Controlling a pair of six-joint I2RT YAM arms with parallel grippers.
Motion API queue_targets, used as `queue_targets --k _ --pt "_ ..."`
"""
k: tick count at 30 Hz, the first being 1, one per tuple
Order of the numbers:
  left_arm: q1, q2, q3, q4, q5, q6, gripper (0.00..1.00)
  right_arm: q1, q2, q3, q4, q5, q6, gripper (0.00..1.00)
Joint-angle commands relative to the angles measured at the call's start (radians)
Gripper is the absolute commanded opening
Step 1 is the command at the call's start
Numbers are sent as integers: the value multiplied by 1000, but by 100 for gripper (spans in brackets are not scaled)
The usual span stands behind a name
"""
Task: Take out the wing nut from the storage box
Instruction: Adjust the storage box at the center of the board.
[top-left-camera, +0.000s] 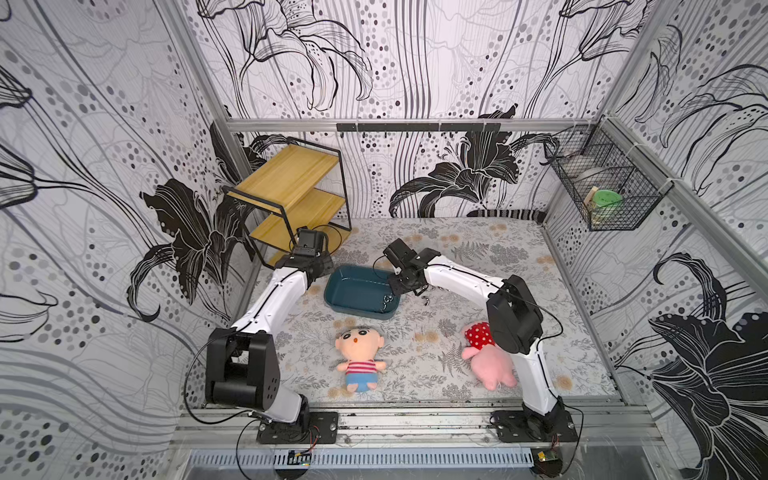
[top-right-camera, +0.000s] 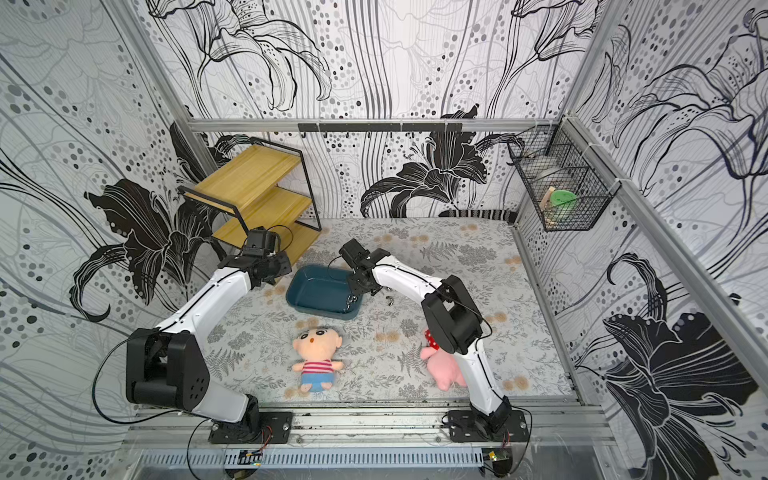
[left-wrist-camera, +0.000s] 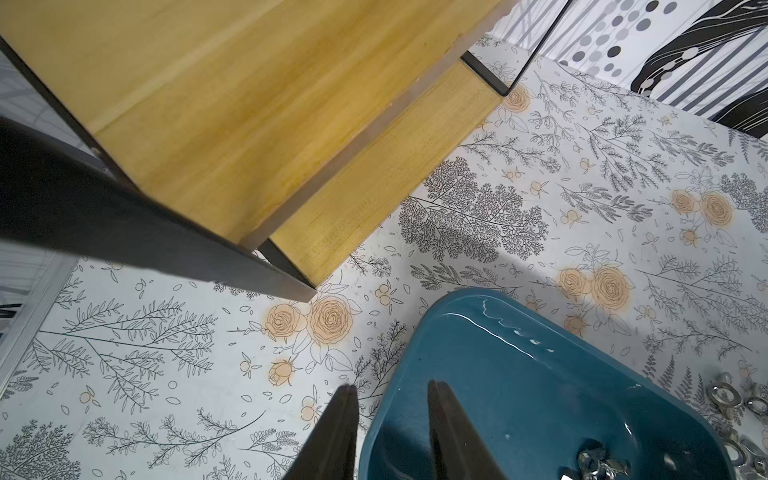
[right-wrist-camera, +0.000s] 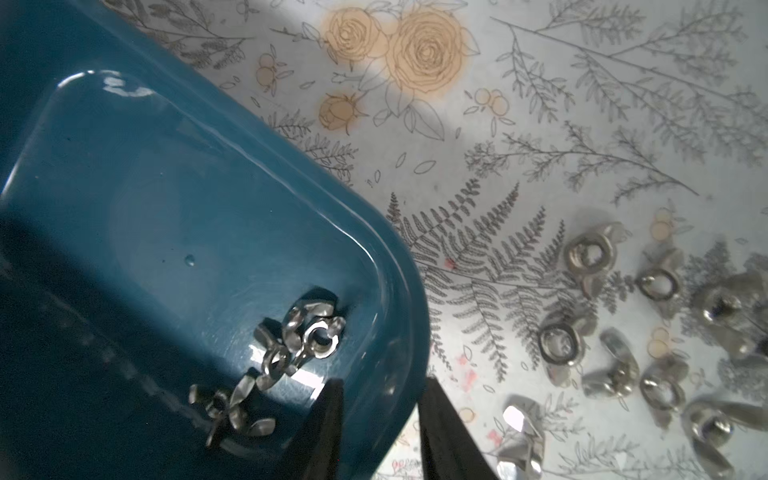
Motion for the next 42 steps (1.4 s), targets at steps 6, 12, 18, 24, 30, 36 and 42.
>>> queue_targets --k 6,12,18,24,30,36,42 --pt "-9 -11 22 8 -17 11 35 -17 82 116 17 -11 -25 23" --pt "-77 2 18 13 48 54 34 -24 141 197 40 10 -155 20" --pt "-138 13 2 34 148 77 34 -24 184 237 42 36 -286 15" --pt "-179 30 -8 42 143 59 34 -32 186 242 71 23 -288 11" --pt "-201 46 -28 61 180 49 34 -42 180 224 133 -25 -378 10" --pt "-206 73 -52 106 235 32 34 -47 167 197 189 -77 -484 18" --pt "-207 90 -49 121 242 24 34 -56 147 201 195 -90 -484 37"
